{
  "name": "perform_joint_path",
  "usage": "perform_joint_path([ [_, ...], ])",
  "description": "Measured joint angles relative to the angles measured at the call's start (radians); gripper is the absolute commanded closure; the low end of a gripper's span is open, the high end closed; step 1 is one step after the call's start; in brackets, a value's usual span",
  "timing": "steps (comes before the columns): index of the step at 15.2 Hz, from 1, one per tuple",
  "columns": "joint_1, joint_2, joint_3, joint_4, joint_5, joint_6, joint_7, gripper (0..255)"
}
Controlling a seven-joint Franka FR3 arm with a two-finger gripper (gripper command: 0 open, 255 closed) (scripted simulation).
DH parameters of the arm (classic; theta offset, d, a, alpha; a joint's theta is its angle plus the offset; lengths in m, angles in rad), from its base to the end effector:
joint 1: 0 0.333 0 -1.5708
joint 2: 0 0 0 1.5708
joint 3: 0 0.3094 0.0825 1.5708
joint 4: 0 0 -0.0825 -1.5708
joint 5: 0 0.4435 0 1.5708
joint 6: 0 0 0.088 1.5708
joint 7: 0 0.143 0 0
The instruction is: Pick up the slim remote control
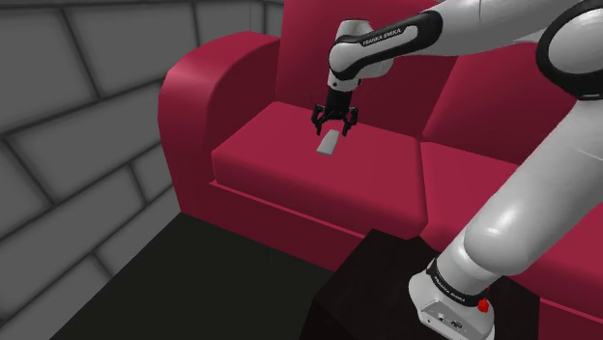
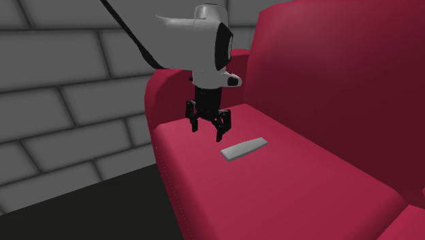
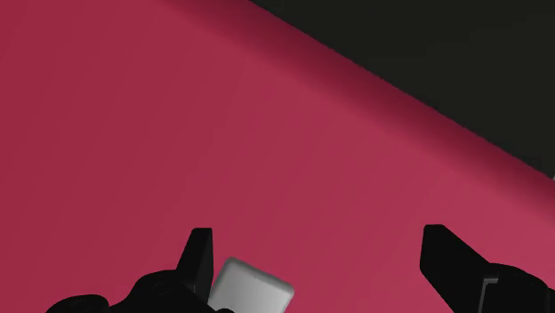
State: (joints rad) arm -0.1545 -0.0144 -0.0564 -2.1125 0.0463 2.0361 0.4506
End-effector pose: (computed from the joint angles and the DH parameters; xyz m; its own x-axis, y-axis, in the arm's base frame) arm 0.5698 -0.1178 0.3436 0.7734 -0.6295 -0.0740 -0.6318 -0.7751 -0.0096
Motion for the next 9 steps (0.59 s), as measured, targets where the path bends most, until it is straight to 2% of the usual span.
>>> perform_joint_path([
  [9,-0.053,0.274,-0.059,0.204,0.008,0.097,0.145,0],
])
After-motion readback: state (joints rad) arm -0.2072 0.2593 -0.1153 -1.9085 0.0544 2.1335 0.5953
